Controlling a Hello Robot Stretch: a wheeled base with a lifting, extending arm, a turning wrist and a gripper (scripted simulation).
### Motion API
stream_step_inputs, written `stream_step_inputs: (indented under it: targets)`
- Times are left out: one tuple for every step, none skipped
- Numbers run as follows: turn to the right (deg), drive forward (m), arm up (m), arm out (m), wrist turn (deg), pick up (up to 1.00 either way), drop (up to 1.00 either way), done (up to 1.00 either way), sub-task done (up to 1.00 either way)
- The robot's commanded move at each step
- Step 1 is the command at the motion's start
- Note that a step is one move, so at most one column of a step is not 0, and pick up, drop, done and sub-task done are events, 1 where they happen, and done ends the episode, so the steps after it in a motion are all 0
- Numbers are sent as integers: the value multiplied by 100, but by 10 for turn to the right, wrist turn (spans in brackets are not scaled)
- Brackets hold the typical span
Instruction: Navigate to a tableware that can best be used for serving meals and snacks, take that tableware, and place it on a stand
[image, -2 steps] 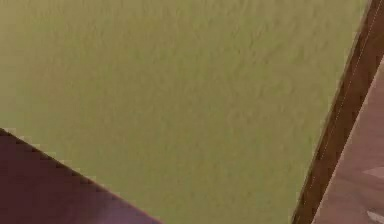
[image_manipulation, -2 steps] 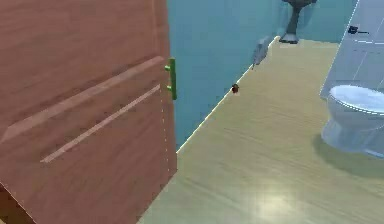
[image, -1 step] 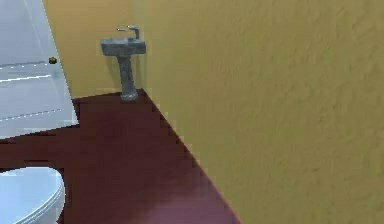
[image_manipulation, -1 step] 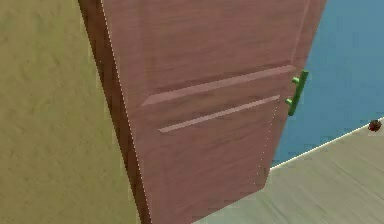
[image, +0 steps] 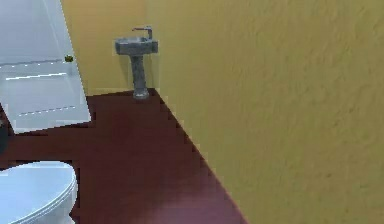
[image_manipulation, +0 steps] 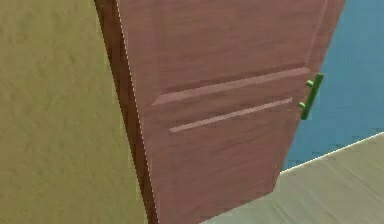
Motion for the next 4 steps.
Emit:
stream_step_inputs:
  targets:
    - [0, 80, 0, 0, 0, 0, 0, 0, 0]
    - [-210, 0, 0, 0, 0, 0, 0, 0, 0]
    - [0, 90, 0, 0, 0, 0, 0, 0, 0]
    - [-450, 0, 0, 0, 0, 0, 0, 0, 0]
